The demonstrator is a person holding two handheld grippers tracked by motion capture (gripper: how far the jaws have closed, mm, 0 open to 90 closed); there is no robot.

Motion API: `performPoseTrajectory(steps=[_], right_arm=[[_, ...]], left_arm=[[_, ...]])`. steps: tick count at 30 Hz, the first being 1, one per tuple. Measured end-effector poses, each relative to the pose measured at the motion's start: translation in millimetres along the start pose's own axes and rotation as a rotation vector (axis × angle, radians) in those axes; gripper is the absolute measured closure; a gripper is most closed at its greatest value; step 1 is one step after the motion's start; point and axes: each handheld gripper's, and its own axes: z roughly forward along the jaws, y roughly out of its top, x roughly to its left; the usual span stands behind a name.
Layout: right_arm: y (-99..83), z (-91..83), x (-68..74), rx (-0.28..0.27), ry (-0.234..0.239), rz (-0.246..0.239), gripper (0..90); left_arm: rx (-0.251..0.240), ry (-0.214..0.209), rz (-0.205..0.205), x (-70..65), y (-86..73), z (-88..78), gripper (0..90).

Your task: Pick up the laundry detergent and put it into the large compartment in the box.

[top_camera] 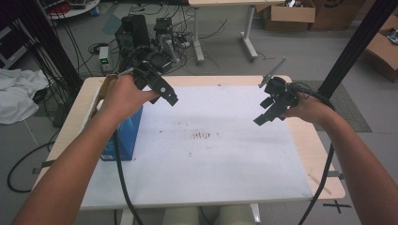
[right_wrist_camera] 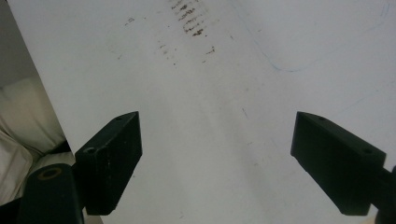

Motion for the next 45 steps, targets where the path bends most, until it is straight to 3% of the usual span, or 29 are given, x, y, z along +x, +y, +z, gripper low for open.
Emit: performPoseTrajectory(steps=[5, 11, 20, 31, 45], right_arm=[[-0.2, -0.5, -0.4, 0.002, 0.000, 0.002, 16.4], [0.0, 0.1, -1.4, 0.000, 0.000, 0.001, 16.4], [-0.1, 1.7, -3.1, 0.006, 0.003, 0.004, 16.4], [1.2, 2.5, -2.9, 0.010, 0.000, 0.004, 16.4], [-0.6, 2.9, -3.6, 0.015, 0.004, 0.006, 16.4]], left_arm=[[0.010, -0.022, 0.110, -14.8, 10.4, 9.5, 19.9], [0.030, -0.042, 0.208, -32.0, 19.6, 21.4, 19.9], [0.056, -0.057, 0.308, -46.1, 31.6, 38.3, 20.4], [0.074, -0.085, 0.373, -54.7, 38.9, 57.1, 20.5], [0.078, -0.100, 0.380, -55.7, 43.1, 64.1, 21.1]])
